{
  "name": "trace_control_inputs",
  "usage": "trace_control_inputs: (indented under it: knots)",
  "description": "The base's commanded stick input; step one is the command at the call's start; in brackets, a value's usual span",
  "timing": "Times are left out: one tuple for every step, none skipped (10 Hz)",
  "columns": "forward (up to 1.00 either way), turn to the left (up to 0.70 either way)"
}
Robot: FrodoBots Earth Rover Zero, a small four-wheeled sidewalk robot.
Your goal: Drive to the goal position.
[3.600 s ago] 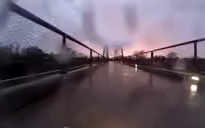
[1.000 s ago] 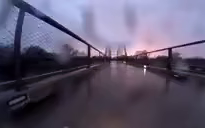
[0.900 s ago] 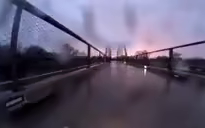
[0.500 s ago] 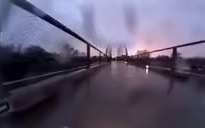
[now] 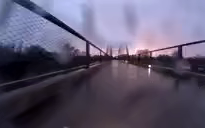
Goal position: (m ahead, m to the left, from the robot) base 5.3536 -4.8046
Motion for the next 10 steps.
trace_control_inputs:
  knots:
    - [0.70, 0.00]
    - [0.70, 0.00]
    - [0.70, 0.00]
    - [0.70, 0.00]
    - [0.70, 0.00]
    - [0.70, 0.00]
    - [0.70, 0.00]
    - [0.70, 0.00]
    - [0.70, 0.00]
    - [0.70, 0.00]
